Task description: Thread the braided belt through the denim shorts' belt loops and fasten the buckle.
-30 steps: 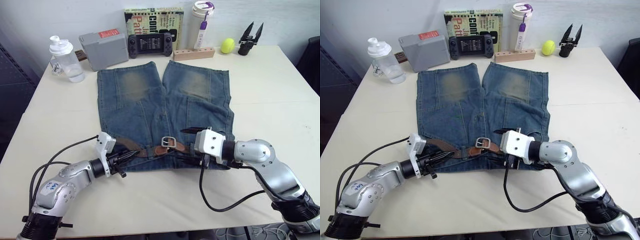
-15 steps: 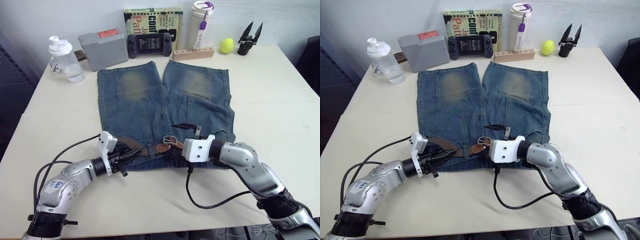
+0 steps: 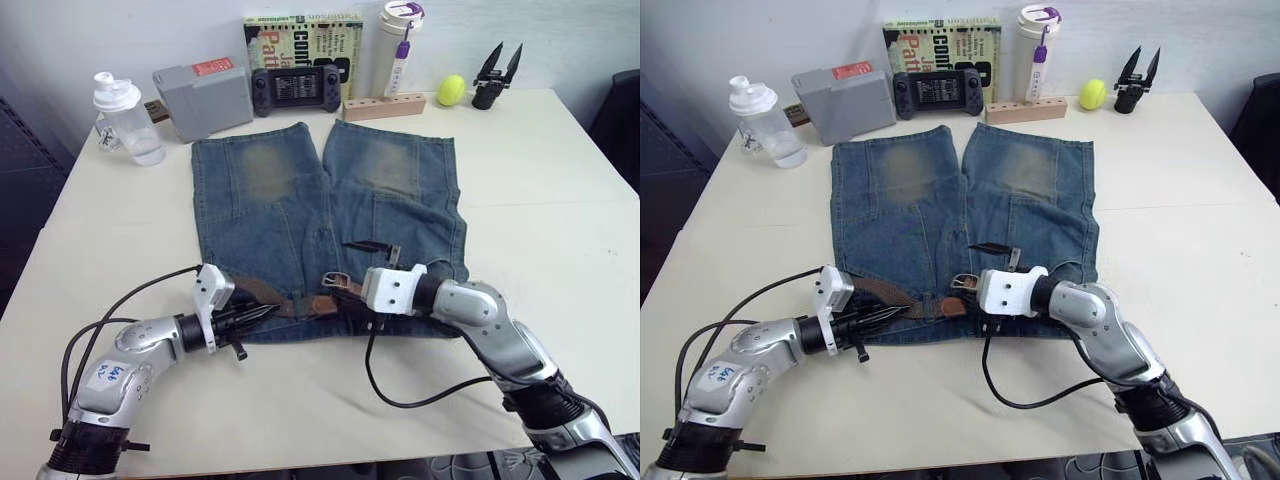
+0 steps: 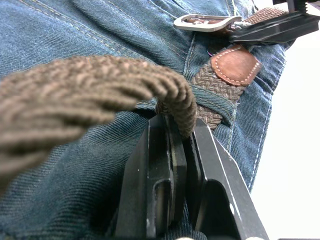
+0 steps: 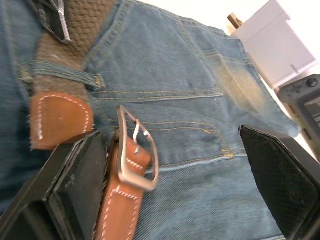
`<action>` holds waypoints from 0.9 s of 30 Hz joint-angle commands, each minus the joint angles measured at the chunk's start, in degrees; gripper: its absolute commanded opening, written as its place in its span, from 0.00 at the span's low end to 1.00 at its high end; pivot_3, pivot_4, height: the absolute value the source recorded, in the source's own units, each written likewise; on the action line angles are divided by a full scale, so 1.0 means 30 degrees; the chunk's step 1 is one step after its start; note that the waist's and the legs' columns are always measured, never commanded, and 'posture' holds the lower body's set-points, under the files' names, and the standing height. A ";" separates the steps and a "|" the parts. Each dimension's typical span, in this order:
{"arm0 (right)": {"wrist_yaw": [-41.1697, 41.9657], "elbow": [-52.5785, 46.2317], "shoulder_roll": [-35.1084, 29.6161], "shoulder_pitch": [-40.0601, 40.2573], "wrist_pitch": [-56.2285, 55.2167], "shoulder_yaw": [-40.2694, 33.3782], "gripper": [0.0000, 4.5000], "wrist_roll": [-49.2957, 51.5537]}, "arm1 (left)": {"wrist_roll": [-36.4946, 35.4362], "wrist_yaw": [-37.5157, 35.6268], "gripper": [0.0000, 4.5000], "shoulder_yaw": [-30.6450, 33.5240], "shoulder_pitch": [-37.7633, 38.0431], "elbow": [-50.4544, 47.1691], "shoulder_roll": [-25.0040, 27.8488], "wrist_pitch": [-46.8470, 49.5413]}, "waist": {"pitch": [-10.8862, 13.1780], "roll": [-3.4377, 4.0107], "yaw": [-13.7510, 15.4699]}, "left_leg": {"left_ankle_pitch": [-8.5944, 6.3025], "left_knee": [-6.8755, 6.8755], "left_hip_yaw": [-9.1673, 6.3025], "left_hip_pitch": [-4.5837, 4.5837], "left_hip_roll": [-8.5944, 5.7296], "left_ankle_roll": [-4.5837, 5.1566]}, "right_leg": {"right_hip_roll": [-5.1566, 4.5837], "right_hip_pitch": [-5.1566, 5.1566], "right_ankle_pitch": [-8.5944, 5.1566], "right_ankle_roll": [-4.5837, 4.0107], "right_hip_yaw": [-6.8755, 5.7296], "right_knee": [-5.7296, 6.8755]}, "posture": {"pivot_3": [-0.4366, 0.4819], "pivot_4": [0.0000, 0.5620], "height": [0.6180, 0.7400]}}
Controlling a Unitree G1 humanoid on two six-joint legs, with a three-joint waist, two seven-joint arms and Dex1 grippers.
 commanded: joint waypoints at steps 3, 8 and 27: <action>0.0843 -0.1498 -0.0872 0.0402 -0.1589 -0.0259 0.99 0.0396 | 0.0278 -0.0730 0.00 -0.0161 -0.0372 0.0332 -0.0405 -0.0097 | 0.0000 -0.0001 0.0065 | 0.0002 0.0003 -0.0001 0.0003 -0.0001 0.0003 | -0.0005 0.0000 0.0000 0.0000 0.0002 0.0010 | 0.48 0.27 0.88; 0.0437 -0.0661 -0.1393 0.0702 -0.3891 0.0185 0.99 -0.1399 | 0.1430 -0.1481 0.00 -0.0850 -0.0704 0.0796 -0.0326 -0.0911 | -0.0001 -0.0002 0.0116 | 0.0004 0.0005 0.0000 0.0000 -0.0013 0.0008 | -0.0015 0.0000 0.0000 0.0000 0.0001 0.0008 | 0.48 0.27 0.88; -0.0613 0.0975 -0.0066 -0.0721 -0.5346 0.0813 0.99 -0.3230 | 0.2134 -0.1629 0.00 -0.0678 -0.0916 0.1007 -0.0688 -0.1062 | -0.0002 -0.0004 0.0120 | 0.0009 0.0020 -0.0003 -0.0001 -0.0012 0.0015 | -0.0020 0.0001 0.0001 0.0001 0.0000 0.0024 | 0.48 0.27 0.88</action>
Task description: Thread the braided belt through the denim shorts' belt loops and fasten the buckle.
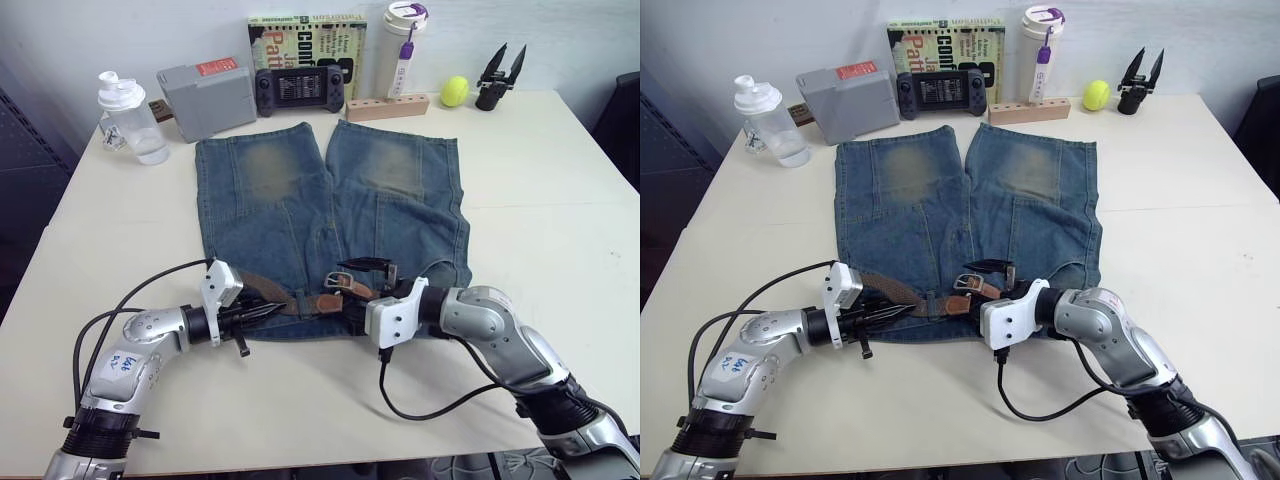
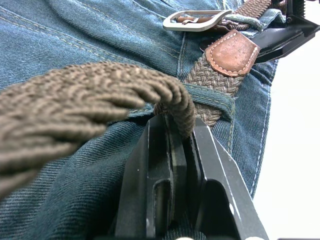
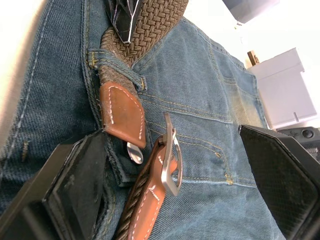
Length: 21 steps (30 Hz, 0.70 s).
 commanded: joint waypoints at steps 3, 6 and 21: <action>0.0069 -0.0707 0.0794 -0.0719 -0.0146 0.0069 0.99 0.0650 | 0.0263 -0.0023 0.00 -0.0201 0.0171 0.0005 -0.0194 0.0116 | 0.0000 0.0000 0.0003 | 0.0000 0.0001 -0.0002 -0.0001 0.0001 0.0000 | 0.0000 0.0000 0.0000 0.0000 -0.0002 0.0004 | 0.48 0.27 0.88; 0.0195 -0.0639 0.0809 -0.0836 -0.0329 0.0262 0.99 0.0371 | 0.0246 0.0080 0.00 -0.0193 0.0302 -0.0177 -0.0252 0.0172 | 0.0000 0.0000 -0.0004 | 0.0000 0.0004 -0.0002 -0.0001 0.0000 0.0001 | -0.0001 0.0000 0.0000 0.0000 0.0000 0.0003 | 0.48 0.27 0.88; 0.0287 0.0320 0.0948 -0.1333 -0.1162 0.1631 0.08 -0.0612 | 0.0213 0.0298 0.00 -0.0041 0.0408 -0.0403 -0.0366 0.0348 | 0.0000 0.0000 -0.0008 | 0.0001 0.0010 -0.0003 0.0000 0.0001 0.0001 | -0.0001 0.0000 0.0000 0.0000 -0.0002 0.0011 | 0.48 0.27 0.88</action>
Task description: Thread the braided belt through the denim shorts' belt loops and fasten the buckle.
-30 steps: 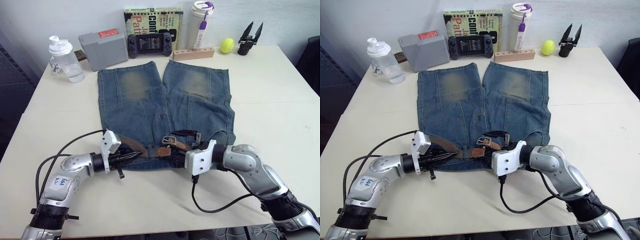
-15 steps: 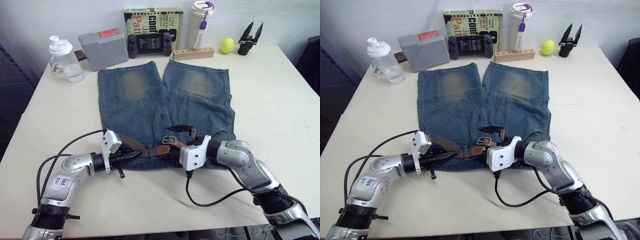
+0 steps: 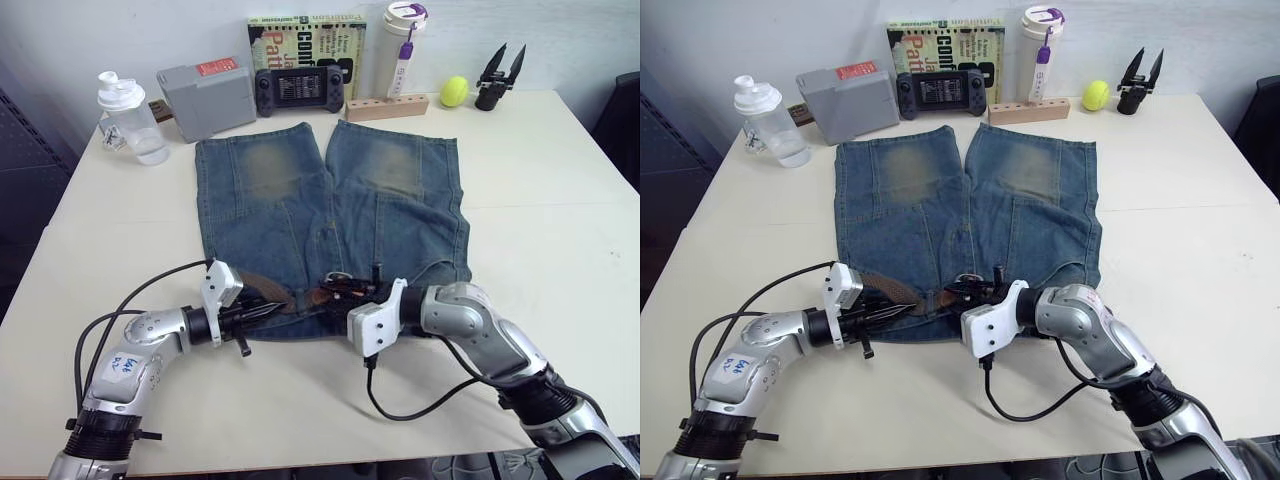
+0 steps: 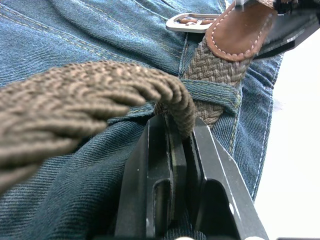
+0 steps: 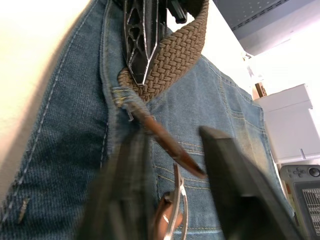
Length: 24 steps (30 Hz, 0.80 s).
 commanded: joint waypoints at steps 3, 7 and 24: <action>0.0086 0.0010 0.0129 -0.0146 -0.0323 0.0255 0.02 -0.0186 | 0.0162 0.0132 0.00 -0.0086 0.0354 -0.0415 -0.0071 0.0261 | 0.0000 -0.0001 -0.0004 | 0.0000 0.0002 0.0002 0.0000 -0.0001 0.0000 | 0.0000 0.0000 0.0000 0.0000 0.0002 0.0001 | 0.48 0.27 0.88; 0.0230 0.0079 0.0098 -0.0125 -0.0247 0.0210 0.02 -0.0110 | 0.0182 0.0213 0.00 -0.0012 0.0396 -0.0470 -0.0098 0.0264 | 0.0000 -0.0001 -0.0052 | 0.0000 0.0004 0.0002 0.0002 0.0002 0.0000 | 0.0003 0.0000 0.0000 0.0000 0.0003 0.0007 | 0.48 0.27 0.88; -0.0067 -0.0689 0.0240 0.0271 0.0543 -0.0088 0.00 -0.0504 | -0.3538 0.0932 0.98 0.3244 0.2885 -0.5447 0.0049 0.2963 | 0.0001 -0.0016 -0.0278 | -0.0001 0.0025 -0.0014 -0.0006 0.0019 -0.0001 | 0.0007 -0.0001 -0.0001 -0.0002 -0.0002 0.0016 | 0.48 0.27 0.88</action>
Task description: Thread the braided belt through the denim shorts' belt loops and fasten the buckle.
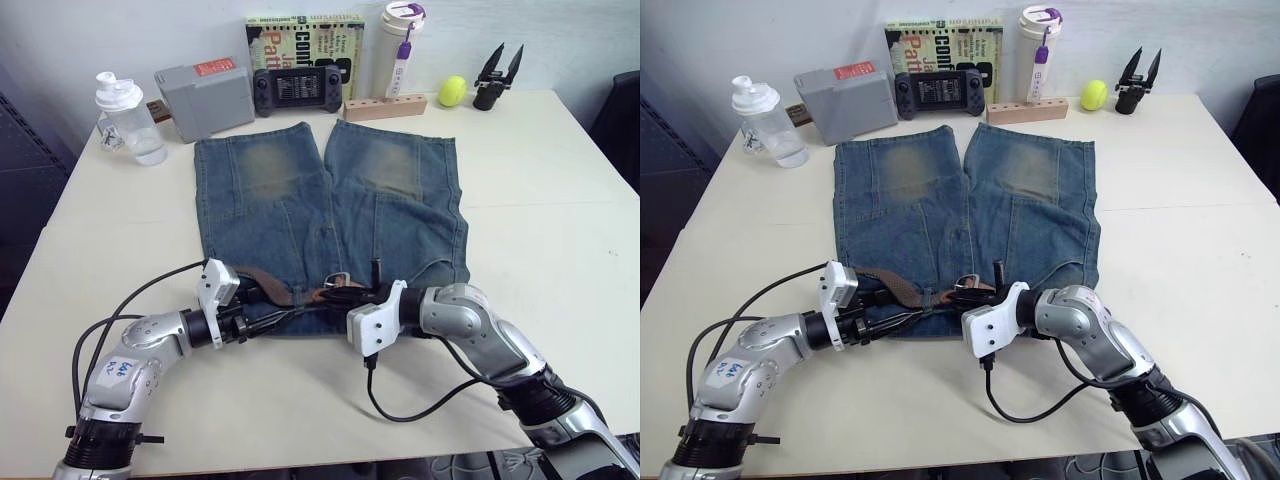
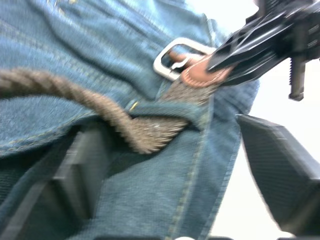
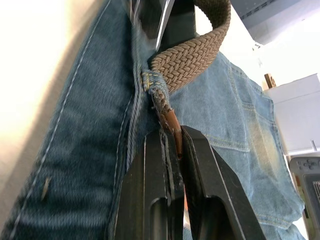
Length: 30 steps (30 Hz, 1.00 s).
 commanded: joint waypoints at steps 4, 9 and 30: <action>-0.0391 -0.1349 0.0095 0.0434 0.0633 -0.0344 0.00 -0.0239 | -0.1249 0.0739 0.86 0.1395 0.3227 -0.3905 0.0375 0.0489 | 0.0001 -0.0015 -0.0281 | -0.0002 -0.0016 -0.0018 -0.0009 0.0003 -0.0003 | -0.0009 -0.0007 -0.0003 -0.0005 -0.0007 -0.0014 | 0.48 0.27 0.88; -0.0423 -0.1865 -0.0085 0.0765 0.0886 -0.0509 0.00 -0.0213 | 0.0490 0.2824 0.38 0.0608 0.3525 -0.3642 -0.0522 -0.0015 | 0.0000 -0.0016 -0.0262 | -0.0002 -0.0009 -0.0018 -0.0005 -0.0008 -0.0002 | -0.0016 -0.0006 -0.0003 -0.0005 -0.0004 -0.0006 | 0.48 0.27 0.88; 0.0894 -0.4146 -0.4304 0.1313 0.2861 -0.6508 0.00 0.3149 | 0.7656 0.4700 0.01 -0.3898 0.5150 -0.2315 0.0714 -0.3434 | -0.0020 -0.0002 -0.0249 | -0.0004 -0.0013 -0.0005 0.0011 -0.0017 0.0002 | -0.0032 -0.0002 -0.0003 -0.0007 0.0006 0.0002 | 0.48 0.27 0.88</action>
